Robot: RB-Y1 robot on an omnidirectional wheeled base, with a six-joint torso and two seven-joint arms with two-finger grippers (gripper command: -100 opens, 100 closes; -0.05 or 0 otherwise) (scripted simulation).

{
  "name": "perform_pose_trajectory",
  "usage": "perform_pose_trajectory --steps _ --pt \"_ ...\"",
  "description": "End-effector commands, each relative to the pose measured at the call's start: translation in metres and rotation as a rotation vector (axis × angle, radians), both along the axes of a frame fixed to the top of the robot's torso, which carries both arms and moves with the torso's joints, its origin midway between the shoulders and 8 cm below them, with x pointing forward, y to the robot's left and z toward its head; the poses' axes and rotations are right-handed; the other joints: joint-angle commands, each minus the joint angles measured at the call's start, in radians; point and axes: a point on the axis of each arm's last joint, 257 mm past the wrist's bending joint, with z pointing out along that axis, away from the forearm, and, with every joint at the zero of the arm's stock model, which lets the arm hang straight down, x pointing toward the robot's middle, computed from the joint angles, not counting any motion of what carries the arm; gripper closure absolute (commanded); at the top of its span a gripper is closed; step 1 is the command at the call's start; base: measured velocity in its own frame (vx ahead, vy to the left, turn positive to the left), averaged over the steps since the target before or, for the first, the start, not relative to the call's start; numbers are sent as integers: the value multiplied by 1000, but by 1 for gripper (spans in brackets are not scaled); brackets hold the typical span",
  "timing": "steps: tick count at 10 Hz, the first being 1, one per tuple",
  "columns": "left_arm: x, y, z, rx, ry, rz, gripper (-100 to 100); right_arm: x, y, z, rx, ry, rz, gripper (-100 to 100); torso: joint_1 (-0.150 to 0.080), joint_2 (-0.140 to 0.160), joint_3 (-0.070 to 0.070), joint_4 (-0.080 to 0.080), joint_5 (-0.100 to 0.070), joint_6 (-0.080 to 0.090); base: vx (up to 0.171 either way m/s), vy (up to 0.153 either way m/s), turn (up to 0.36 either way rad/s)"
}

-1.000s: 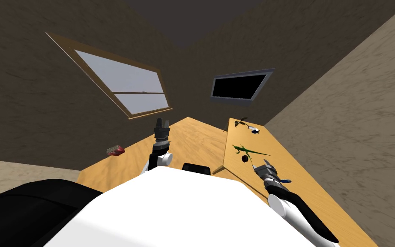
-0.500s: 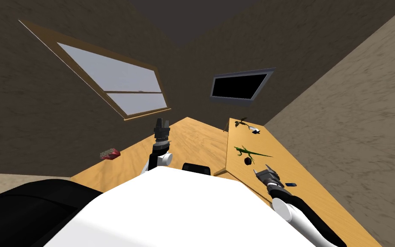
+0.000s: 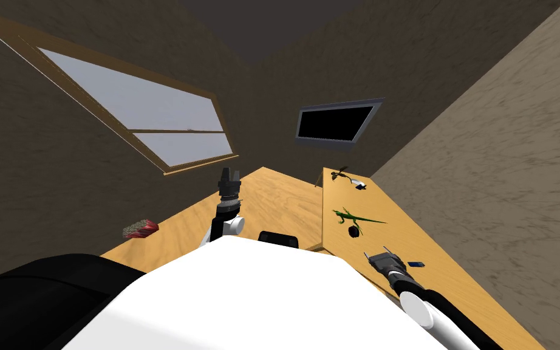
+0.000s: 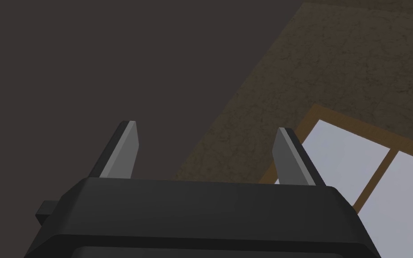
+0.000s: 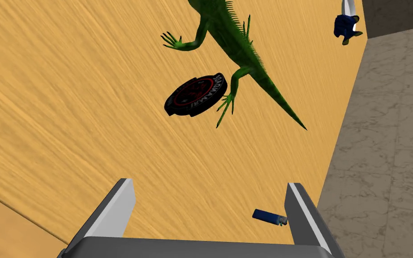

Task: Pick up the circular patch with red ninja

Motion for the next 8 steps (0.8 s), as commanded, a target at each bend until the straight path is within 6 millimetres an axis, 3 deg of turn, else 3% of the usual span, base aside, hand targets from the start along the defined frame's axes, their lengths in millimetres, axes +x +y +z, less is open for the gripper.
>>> perform_pose_trajectory --steps 1,4,8 --pt "0 0 0 0 0 0 0 -12 -2 -13 49 34 -24 -100 0 0 0 0 0 0 116 41 -50" --pt "0 0 0 0 0 0 0 -42 -13 -35 166 80 -121 -100 -1 1 0 0 0 -1 127 17 -81" --pt "0 0 0 0 0 0 0 -62 -9 -53 254 142 -167 -100 -3 2 1 0 -1 0 95 3 -49"
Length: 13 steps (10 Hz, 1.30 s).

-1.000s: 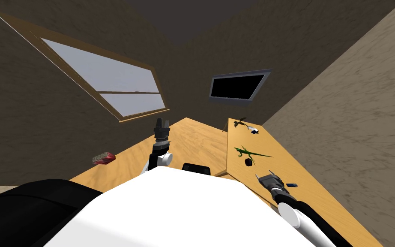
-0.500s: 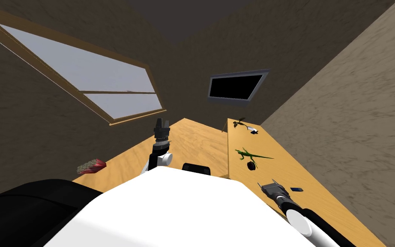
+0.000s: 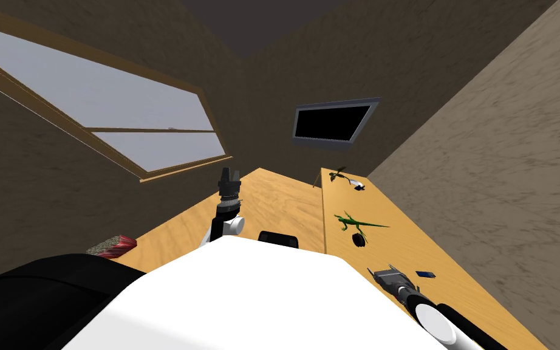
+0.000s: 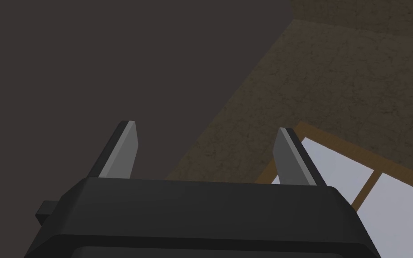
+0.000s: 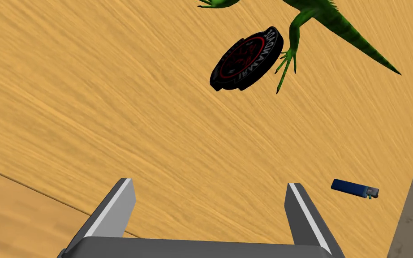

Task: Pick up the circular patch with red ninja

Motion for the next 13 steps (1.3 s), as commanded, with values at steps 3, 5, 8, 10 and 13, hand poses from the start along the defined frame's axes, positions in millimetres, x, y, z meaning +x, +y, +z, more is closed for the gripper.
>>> perform_pose_trajectory --steps 3,5,8,10,13 --pt "0 0 0 0 0 0 0 -27 -2 -20 123 57 -101 -100 0 -1 -1 0 0 0 134 -7 -69" --pt "0 0 0 0 0 0 0 -40 1 -29 184 90 -147 -100 -2 -1 -1 0 0 0 145 -24 -74" --pt "0 0 0 0 0 0 0 -55 9 -40 258 140 -190 -100 -3 -3 -2 -1 -1 0 135 -30 -48" --pt "0 0 0 0 0 0 0 -66 13 -46 310 171 -233 -100 -3 -1 -1 0 -1 0 124 -34 -68" --pt "0 0 0 0 0 0 0 -82 18 -53 393 219 -315 -100 -3 -2 -1 0 -1 0 146 -36 -61"
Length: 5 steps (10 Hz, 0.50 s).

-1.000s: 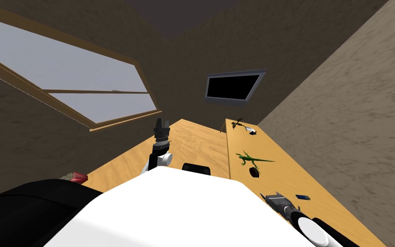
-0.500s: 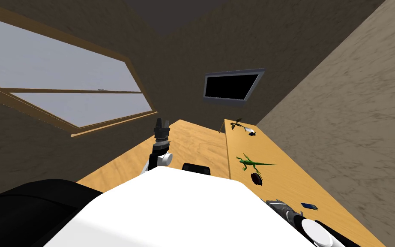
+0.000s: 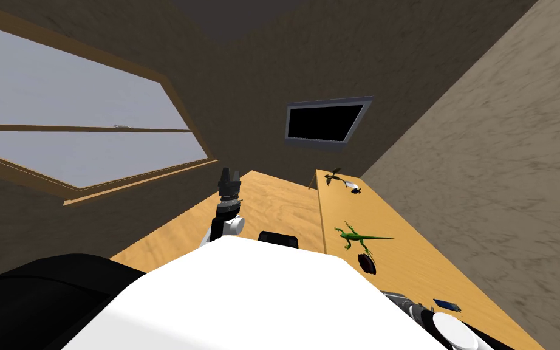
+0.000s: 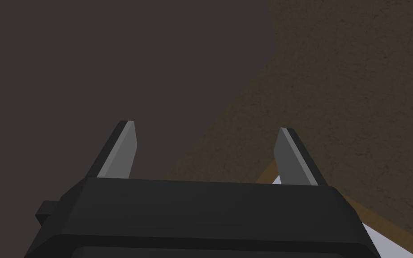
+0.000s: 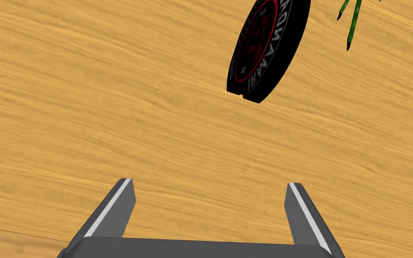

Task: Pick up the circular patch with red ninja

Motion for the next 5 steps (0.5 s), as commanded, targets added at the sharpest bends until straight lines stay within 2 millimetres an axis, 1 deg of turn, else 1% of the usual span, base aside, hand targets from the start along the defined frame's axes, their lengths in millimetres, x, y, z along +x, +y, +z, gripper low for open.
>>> perform_pose_trajectory --steps 1,4,5 --pt "0 0 0 0 0 0 0 -6 3 -2 33 23 -22 -100 0 0 0 0 0 0 127 -32 -40" --pt "0 0 0 0 0 0 0 -20 9 -5 107 80 -93 -100 1 2 1 0 0 0 124 -27 -53" --pt "0 0 0 0 0 0 0 -21 10 -5 108 81 -92 -100 0 2 1 0 0 0 105 -18 -33"
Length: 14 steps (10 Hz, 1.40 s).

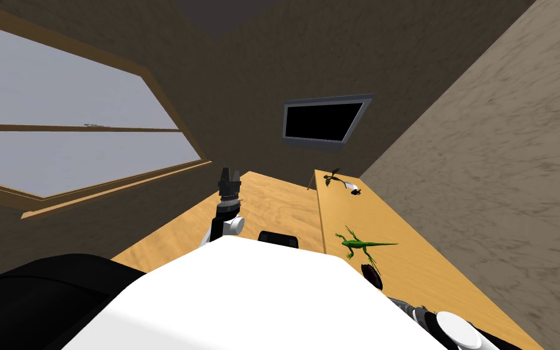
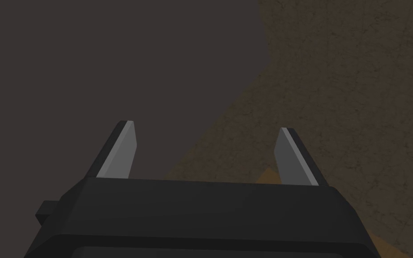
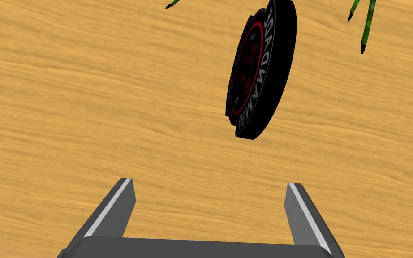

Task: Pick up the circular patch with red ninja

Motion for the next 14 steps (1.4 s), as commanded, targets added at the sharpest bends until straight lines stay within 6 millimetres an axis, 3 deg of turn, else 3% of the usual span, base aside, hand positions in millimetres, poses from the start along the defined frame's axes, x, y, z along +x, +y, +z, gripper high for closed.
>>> perform_pose_trajectory --steps 1,10,11,12,14 --pt "0 0 0 0 0 0 0 -8 3 0 38 33 -37 -100 0 0 0 0 0 0 125 -31 -68" --pt "0 0 0 0 0 0 0 -31 1 12 136 152 -161 -100 -1 1 0 0 0 0 125 -34 -44" --pt "0 0 0 0 0 0 0 -31 2 13 138 155 -164 0 0 4 2 1 0 0 8 -3 3" --pt "0 0 0 0 0 0 0 -14 -18 16 102 131 -132 -100 1 6 4 1 0 0 -10 23 6" --pt "0 0 0 0 0 0 0 -29 -16 9 122 155 -168 -100 3 9 5 2 1 0 -15 26 4"
